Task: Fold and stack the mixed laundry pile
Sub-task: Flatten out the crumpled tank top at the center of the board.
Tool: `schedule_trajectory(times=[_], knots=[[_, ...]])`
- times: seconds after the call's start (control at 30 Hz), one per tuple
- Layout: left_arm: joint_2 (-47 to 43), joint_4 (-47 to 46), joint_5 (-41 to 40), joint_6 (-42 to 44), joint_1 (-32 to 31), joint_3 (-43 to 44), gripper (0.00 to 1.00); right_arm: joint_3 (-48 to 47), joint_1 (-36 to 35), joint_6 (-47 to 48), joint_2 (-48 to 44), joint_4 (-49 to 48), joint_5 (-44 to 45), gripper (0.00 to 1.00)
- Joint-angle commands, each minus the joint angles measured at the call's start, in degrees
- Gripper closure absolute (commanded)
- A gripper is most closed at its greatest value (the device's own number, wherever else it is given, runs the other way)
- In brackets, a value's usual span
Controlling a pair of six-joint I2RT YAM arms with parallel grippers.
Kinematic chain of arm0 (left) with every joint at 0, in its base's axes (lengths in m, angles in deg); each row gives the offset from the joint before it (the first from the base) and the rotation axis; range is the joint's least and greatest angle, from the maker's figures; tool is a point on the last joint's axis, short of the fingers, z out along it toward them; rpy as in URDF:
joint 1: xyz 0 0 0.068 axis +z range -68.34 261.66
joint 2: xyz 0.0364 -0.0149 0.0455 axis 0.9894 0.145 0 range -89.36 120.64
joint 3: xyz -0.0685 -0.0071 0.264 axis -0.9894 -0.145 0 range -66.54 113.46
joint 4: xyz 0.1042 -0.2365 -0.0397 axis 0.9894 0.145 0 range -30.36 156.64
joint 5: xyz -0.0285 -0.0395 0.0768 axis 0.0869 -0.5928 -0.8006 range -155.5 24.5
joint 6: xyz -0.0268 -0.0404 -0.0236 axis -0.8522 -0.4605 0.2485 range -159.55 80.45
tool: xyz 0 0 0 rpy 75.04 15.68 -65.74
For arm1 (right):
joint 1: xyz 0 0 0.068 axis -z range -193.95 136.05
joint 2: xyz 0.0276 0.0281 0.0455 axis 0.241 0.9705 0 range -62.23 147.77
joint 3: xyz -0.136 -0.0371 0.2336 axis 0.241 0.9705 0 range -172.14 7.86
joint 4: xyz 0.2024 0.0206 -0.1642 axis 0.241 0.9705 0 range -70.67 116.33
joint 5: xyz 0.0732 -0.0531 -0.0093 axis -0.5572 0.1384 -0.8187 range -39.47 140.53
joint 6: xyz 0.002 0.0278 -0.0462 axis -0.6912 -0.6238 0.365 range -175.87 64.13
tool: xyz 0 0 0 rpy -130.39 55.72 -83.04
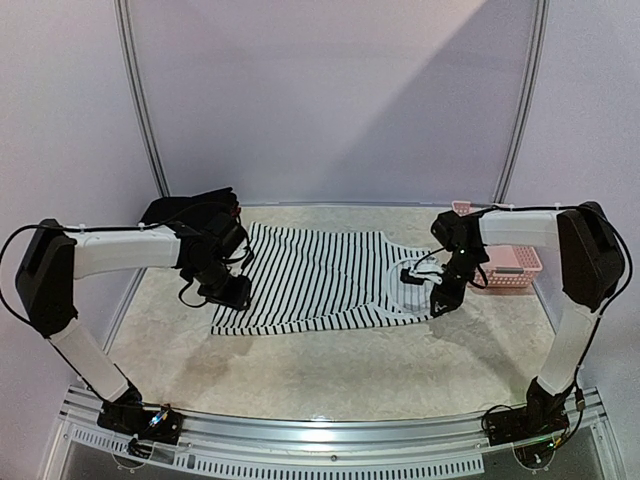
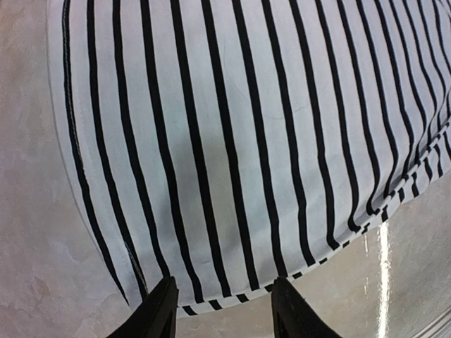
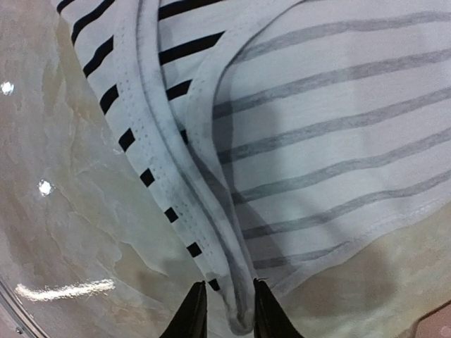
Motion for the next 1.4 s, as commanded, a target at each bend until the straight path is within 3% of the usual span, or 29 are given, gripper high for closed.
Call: schedule_trajectory(times=[0.0,0.1,0.17,0.27,0.37,0.4,0.5,0.77,0.97,1.1,1.37], knots=[[-2.09,-1.77,2.58,-1.9,0.45,-2.63,0.53,5.85,0.13,1.07,-3.33,-3.82,-0.18,0.83],[-4.95,-2.15,3.15,-2.92,0.39,-5.13,0.53,14.06,-1.6,4.13,-12.05,-8.16,1.84,0.91],[-7.16,-2.39,3.5,-3.41,0.36,-6.83,0.53,22.33,-5.15,8.92,-19.26,-11.97,6.37,0.89],[-9.75,-2.53,4.27,-3.7,0.19,-8.43,0.53,35.55,-9.6,17.97,-31.84,-22.49,16.82,0.69],[-10.28,-2.48,3.81,-3.22,0.03,-8.44,0.52,35.51,-9.54,20.71,-36.8,-23.29,18.55,0.58],[-9.43,-2.86,3.38,-2.94,0.01,-8.27,0.52,25.59,-9.33,15.86,-34.47,-15.73,10.22,0.6],[-7.35,-4.23,2.67,-3.29,0.1,-8.21,0.56,13.52,-9.42,8.07,-26.48,-9.14,-1.28,0.65],[-4.7,-8.83,-0.13,-7.02,2.16,-8.79,0.7,-7.97,-9.79,-0.29,-2.86,0.03,-15.08,0.76],[-3.09,-8.9,0.96,-7.96,3.23,-9.83,0.79,-13.36,-10.28,-2.1,7.47,3.93,-18.54,0.75],[-2.21,-8.69,0.99,-7.95,3.39,-11.14,0.71,-13.54,-10.8,-2.85,9.85,4.32,-17.84,0.71],[-1.14,-9.91,2.53,-8.27,3.44,-12.7,0.71,-15.96,-11.14,-4.65,14.9,4.88,-16.73,0.72]])
